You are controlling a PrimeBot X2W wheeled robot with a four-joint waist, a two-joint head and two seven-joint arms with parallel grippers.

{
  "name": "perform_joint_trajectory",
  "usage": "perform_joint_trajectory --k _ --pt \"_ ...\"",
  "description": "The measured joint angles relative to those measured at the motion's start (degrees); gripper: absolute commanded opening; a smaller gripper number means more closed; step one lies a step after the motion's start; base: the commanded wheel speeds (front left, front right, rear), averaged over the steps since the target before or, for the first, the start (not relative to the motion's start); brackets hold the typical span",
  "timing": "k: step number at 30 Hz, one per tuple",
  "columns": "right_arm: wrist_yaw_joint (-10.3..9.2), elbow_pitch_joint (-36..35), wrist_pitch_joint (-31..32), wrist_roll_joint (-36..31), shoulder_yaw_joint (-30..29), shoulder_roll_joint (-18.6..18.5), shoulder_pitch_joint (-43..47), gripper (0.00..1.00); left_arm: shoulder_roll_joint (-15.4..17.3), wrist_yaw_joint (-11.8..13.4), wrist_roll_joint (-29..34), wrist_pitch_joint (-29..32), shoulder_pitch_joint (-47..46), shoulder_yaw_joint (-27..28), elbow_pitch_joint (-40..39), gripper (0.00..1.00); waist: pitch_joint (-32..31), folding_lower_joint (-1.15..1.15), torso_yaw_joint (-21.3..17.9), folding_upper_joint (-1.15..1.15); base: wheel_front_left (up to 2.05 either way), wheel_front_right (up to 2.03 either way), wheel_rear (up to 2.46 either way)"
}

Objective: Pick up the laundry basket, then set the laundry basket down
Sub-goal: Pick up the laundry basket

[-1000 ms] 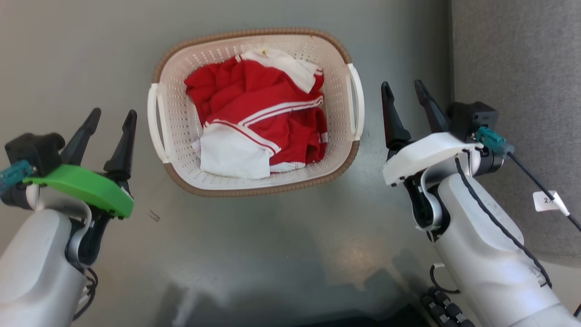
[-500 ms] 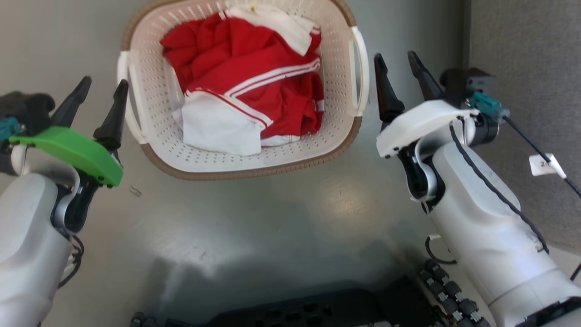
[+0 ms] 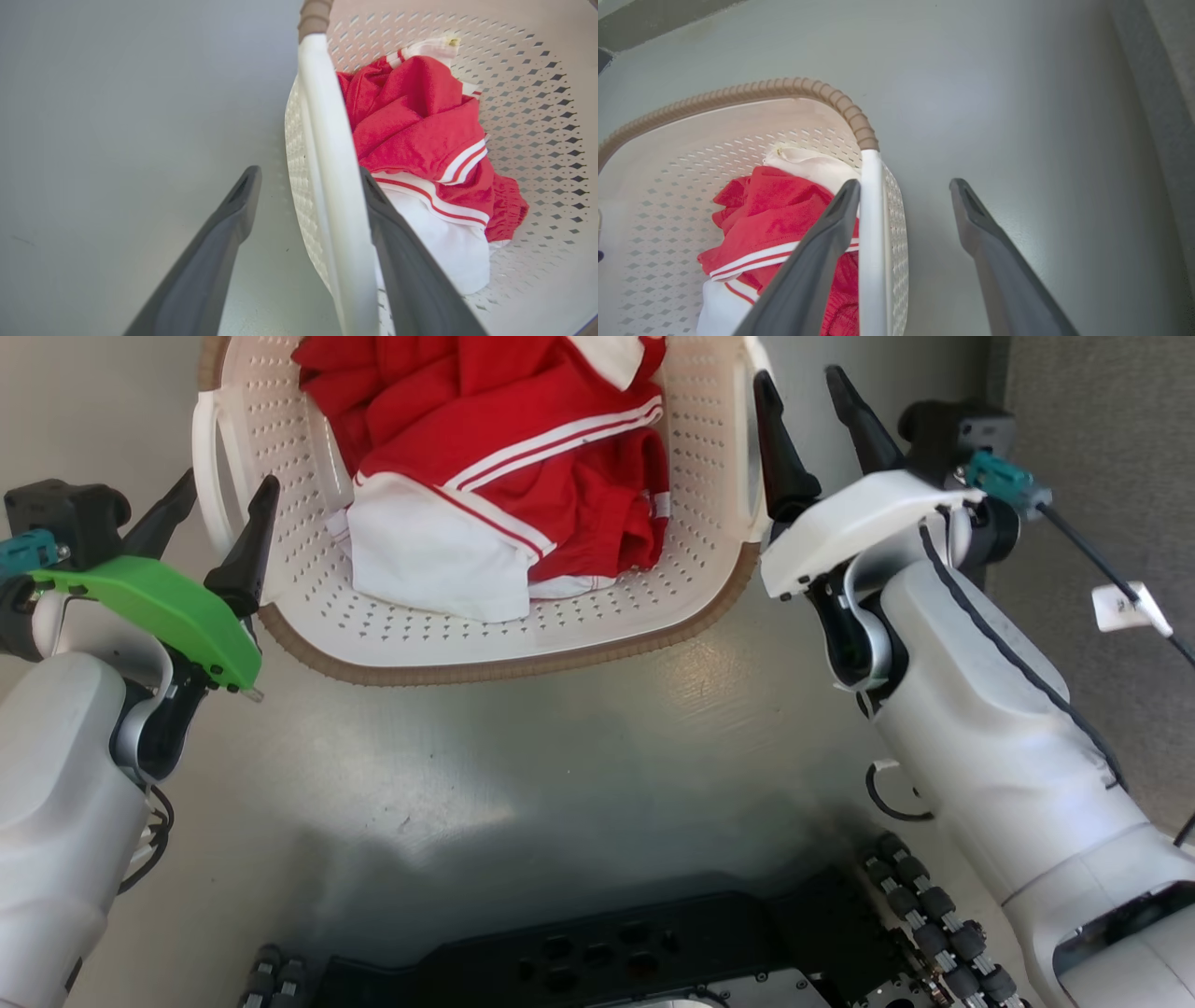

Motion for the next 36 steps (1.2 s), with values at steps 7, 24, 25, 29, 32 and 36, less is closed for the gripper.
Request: perform_joint_trajectory --k 7,24,25,29,32,36 --pt "-0.03 3.9 0.4 2.3 2.5 0.0 -0.5 1.00 -0.2 -0.2 -2.2 -0.1 -1.8 -2.6 2.1 1.00 0.9 0.00 0.7 0.00 0.00 0.00 0.00" --pt "-0.03 5.3 0.4 3.4 4.9 1.2 -3.0 0.00 -1.3 -0.3 -6.1 -2.2 -4.5 -7.8 5.4 0.00 0.3 0.00 1.1 0.00 0.00 0.00 0.00" --pt "-0.03 5.4 0.4 3.6 4.9 1.3 -3.0 0.00 -1.3 -0.3 -6.2 -2.2 -4.6 -8.1 5.8 0.00 0.0 0.00 1.1 0.00 0.00 0.00 0.00" --pt "-0.03 5.7 0.4 3.6 5.1 1.4 -3.0 0.00 -1.4 -0.3 -6.6 -2.9 -4.6 -9.6 6.8 0.00 -1.3 0.00 1.0 0.00 0.00 0.00 0.00" --pt "-0.02 6.0 0.4 4.3 5.4 1.5 -2.8 0.00 -1.6 -0.3 -7.0 -3.2 -4.6 -10.6 7.8 0.00 -2.5 0.00 0.9 0.00 0.00 0.00 0.00" --pt "-0.03 6.7 0.4 5.4 6.1 1.4 -2.2 0.00 -1.8 -0.3 -7.5 -3.2 -4.4 -12.2 8.8 0.00 -4.4 0.00 0.7 0.00 0.00 0.00 0.00"
